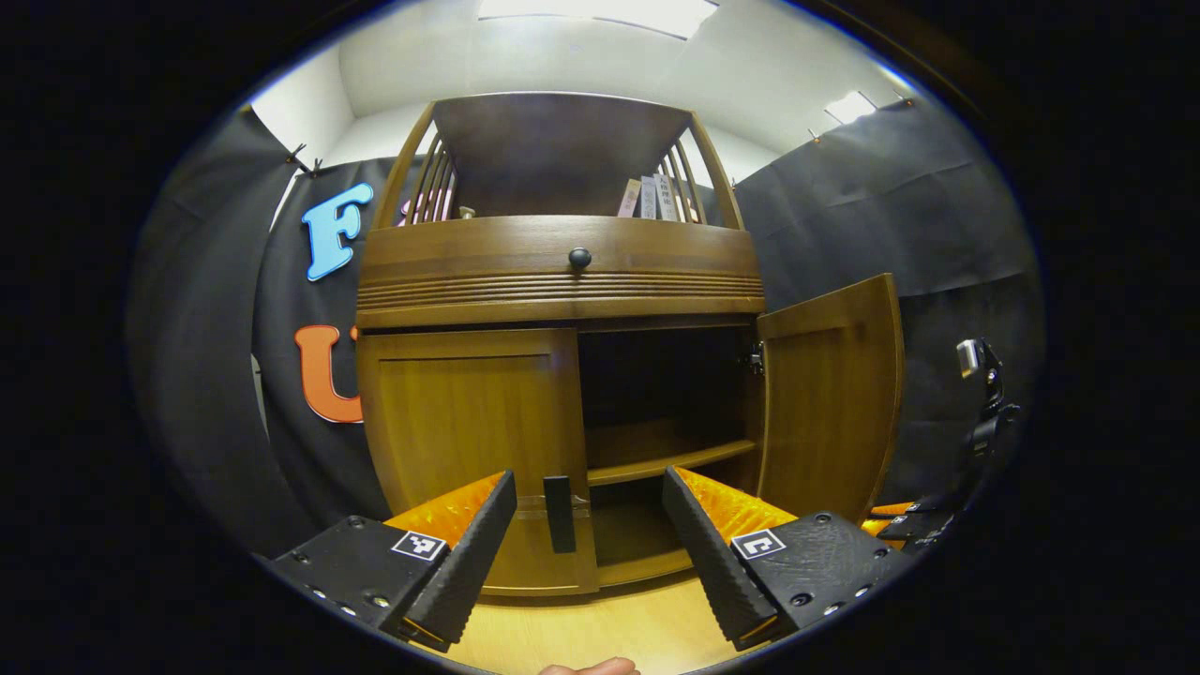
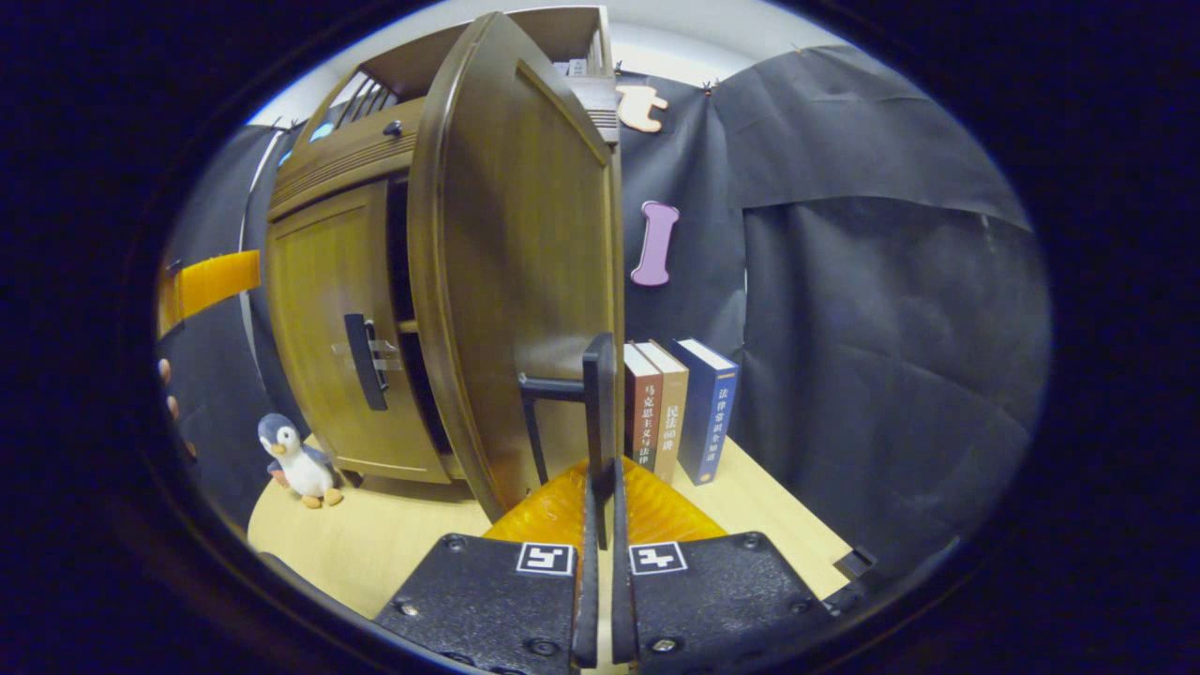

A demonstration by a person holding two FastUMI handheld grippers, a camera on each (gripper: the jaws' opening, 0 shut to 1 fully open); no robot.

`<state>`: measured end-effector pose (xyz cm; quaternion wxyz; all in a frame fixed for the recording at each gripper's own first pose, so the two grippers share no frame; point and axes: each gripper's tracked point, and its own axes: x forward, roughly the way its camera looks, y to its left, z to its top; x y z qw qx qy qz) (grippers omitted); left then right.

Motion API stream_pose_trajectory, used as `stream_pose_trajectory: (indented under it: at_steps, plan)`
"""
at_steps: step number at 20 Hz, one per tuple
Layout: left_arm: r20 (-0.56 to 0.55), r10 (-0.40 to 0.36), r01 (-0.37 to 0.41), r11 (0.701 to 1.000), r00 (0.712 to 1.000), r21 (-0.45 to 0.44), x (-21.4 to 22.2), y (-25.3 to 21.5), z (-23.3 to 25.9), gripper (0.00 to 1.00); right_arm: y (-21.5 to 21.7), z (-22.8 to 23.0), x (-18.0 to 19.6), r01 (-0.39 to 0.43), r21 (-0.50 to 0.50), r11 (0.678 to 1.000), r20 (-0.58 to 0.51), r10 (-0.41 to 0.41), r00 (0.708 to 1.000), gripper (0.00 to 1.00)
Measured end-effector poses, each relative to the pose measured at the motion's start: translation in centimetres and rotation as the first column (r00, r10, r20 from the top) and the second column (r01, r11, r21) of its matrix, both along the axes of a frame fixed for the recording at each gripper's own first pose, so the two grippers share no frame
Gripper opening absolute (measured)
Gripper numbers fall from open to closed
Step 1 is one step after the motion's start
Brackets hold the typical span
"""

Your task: Open the right door of the double-door shoe cabinet with the right hand, and open the left door with the left hand.

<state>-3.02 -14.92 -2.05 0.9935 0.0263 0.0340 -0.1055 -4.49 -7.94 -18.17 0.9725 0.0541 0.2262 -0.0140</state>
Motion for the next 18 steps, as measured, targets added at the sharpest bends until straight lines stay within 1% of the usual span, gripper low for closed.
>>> stream_pose_trajectory:
  at_steps: [2,6,7,10,13,16,18]
  plan:
    - [-0.008,-0.011,0.011,1.0,1.0,-0.008,0.2,-0.8,-0.3,0.95,-1.1,0.1,-0.3,0.013,0.012,1.0,0.002,-0.013,1.0,0.07]
    - [-0.034,-0.044,0.043,0.999,0.998,-0.029,0.7,-2.4,-0.9,0.95,-4.1,0.0,-0.5,0.055,-0.018,0.998,0.021,-0.055,0.998,0.07]
    - [-0.039,-0.049,0.048,0.998,0.998,-0.031,0.8,-2.6,-1.1,0.95,-4.4,0.1,-0.5,0.05,0.0,0.999,0.019,-0.05,0.999,0.04]
    - [-0.056,-0.064,0.062,0.998,0.996,-0.034,1.0,-3.4,-1.5,0.95,-5.5,0.2,-0.7,0.038,0.008,0.999,0.013,-0.038,0.999,0.04]
    - [-0.066,-0.065,0.062,0.997,0.996,-0.039,1.6,-3.5,-1.9,0.95,-7.1,0.5,-1.0,0.042,-0.016,0.999,0.021,-0.042,0.999,0.04]
    - [-0.087,-0.06,0.056,0.998,0.994,-0.043,1.9,-3.4,-2.9,0.95,-9.9,0.9,-1.2,0.087,-0.043,0.995,0.035,-0.086,0.996,0.04]
    - [-0.095,-0.054,0.05,0.998,0.994,-0.041,2.2,-3.4,-3.4,0.95,-11.1,1.7,-1.3,0.108,-0.041,0.993,0.047,-0.106,0.993,0.04]
